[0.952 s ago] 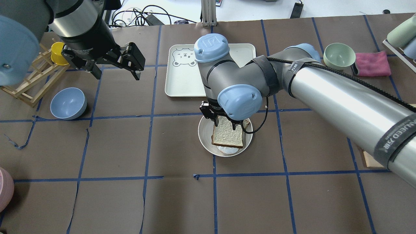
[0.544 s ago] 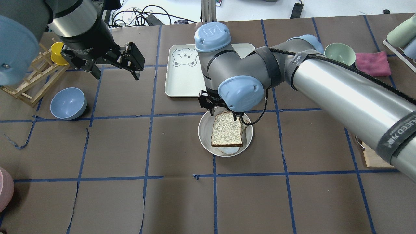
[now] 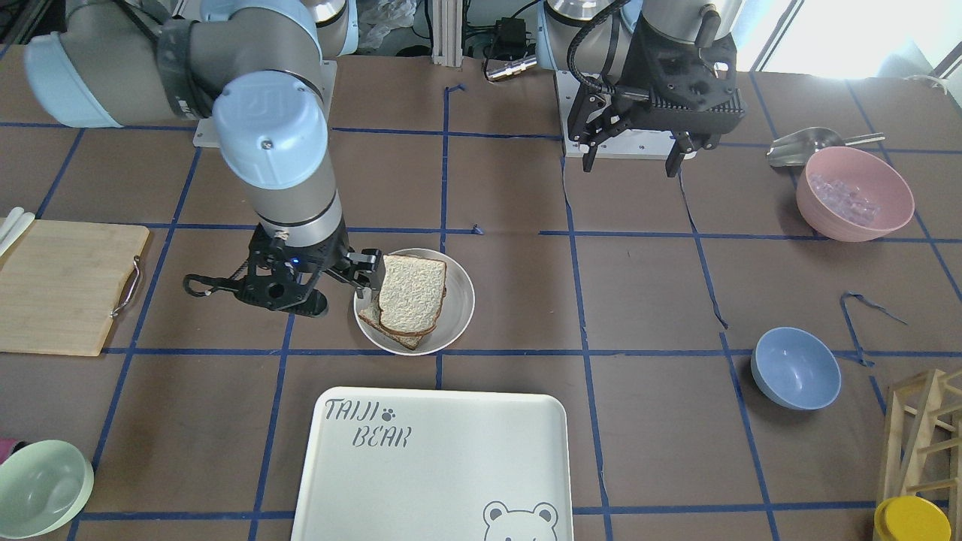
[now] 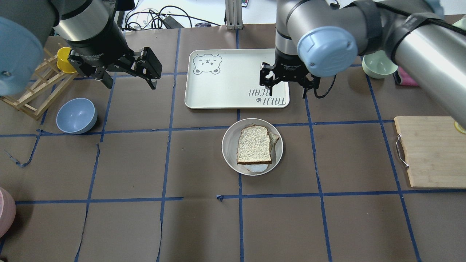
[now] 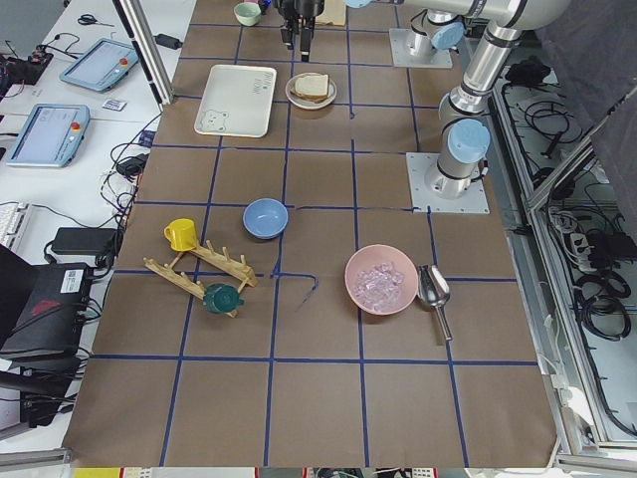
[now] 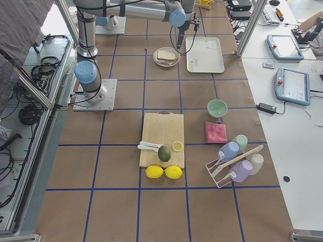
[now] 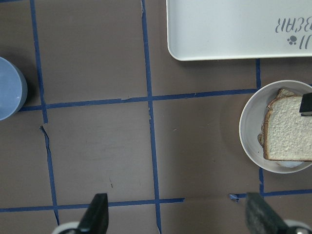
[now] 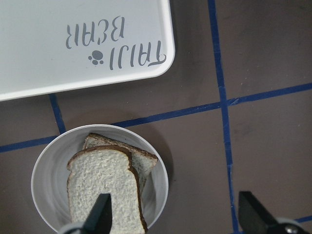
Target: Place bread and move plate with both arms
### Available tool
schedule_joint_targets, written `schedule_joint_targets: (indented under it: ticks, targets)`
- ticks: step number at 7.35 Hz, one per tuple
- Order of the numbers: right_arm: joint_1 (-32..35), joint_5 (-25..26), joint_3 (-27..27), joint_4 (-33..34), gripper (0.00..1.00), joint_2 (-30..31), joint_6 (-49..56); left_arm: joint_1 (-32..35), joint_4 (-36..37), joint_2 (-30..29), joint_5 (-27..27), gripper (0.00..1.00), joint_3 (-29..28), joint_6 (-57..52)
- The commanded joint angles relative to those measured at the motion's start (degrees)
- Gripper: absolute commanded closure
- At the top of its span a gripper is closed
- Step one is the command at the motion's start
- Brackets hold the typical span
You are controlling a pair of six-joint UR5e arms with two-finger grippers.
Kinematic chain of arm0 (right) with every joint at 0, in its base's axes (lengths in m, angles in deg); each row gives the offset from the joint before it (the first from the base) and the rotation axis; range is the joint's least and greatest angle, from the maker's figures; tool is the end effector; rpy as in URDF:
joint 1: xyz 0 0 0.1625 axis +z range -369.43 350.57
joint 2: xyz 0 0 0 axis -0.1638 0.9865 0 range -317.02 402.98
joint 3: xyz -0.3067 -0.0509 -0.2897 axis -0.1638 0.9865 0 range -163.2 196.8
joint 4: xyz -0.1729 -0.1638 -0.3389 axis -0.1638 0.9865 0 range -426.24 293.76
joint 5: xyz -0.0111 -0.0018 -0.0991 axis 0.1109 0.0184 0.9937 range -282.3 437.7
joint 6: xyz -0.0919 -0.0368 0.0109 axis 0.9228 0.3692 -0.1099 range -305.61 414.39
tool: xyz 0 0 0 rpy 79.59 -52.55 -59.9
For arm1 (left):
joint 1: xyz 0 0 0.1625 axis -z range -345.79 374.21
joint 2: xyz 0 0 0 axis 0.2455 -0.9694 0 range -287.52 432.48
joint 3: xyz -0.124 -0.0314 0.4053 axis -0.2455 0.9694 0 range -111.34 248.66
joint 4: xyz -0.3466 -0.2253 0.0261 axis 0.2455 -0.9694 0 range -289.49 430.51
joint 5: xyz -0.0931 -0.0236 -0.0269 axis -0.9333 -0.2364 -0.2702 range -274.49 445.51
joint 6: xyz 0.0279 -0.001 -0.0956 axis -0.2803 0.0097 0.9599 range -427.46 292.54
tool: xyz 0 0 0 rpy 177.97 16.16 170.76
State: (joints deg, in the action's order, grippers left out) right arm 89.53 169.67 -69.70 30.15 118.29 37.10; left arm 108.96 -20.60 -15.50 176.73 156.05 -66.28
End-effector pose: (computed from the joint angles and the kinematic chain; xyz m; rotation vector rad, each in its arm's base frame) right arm 0.2190 -0.5563 0.3899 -0.2221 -3.0790 -0.1142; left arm -0.1706 -0.4691 0.5256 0.0965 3.1206 -0.0978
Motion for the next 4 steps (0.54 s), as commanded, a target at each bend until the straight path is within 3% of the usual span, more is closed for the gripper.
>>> schedule_joint_targets:
  ticks: [1,2,4]
  targets:
    - [-5.2,0.1,0.4,-5.2,0.08,6.8,14.0,0.0,0.0,0.0,-0.1,0.0,0.1,0.1]
    - [-6.2,0.1,0.3,-6.6,0.0,9.1,19.4,0.0,0.0,0.0,0.0,0.0,0.1,0.1]
    - [-6.1,0.0,0.0,-6.7,0.0,14.1,20.8,0.0,0.1,0.0,-0.2,0.0,0.1,0.0]
